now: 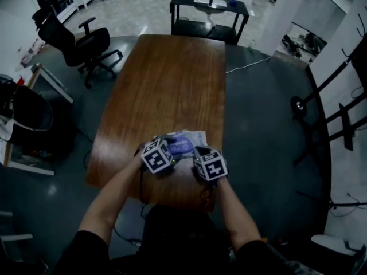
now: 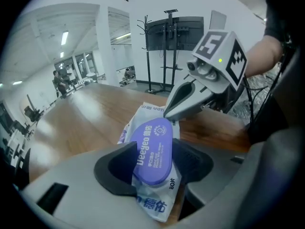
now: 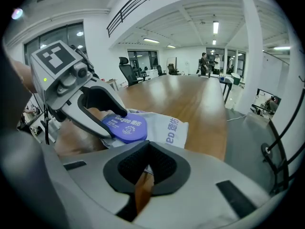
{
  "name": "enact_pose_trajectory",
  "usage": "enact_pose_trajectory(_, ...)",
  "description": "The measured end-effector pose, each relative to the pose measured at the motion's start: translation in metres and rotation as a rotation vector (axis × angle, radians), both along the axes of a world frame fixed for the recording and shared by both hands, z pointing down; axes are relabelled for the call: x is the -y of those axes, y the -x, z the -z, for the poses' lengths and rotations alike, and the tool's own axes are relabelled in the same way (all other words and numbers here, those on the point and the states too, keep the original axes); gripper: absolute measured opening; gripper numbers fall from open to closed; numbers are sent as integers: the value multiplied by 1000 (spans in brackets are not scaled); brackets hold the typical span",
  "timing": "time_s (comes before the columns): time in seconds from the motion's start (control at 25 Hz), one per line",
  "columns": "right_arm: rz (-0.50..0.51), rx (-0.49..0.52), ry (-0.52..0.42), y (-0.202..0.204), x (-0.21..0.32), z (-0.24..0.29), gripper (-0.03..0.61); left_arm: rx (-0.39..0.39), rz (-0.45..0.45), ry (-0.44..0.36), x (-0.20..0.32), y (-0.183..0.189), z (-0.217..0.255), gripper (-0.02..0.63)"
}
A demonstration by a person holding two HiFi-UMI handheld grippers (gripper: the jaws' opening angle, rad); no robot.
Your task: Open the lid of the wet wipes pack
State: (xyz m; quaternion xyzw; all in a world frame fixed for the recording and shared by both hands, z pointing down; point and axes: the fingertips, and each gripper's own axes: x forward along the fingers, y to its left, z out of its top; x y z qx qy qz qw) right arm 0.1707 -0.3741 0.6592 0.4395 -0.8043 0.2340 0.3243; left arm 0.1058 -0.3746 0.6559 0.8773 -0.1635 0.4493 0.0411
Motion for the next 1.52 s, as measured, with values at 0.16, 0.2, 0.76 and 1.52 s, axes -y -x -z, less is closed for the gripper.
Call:
enact_pose_trajectory(0.16,3,12,1,-2,2,-3,11,-20,7,45,3,0,3,241)
enact_pose_trajectory(0.2,6,9,-2,-2,3,-3,11,-32,2,55,2,-2,4,241)
enact_pose_trajectory(0.76,41,14,7,1,3,0,11,-193,63,108,13,-2,36,127)
enact_pose_trajectory(1.52,48,14,-16,0,2,2,11,-217,248,-113,95,9,50,86)
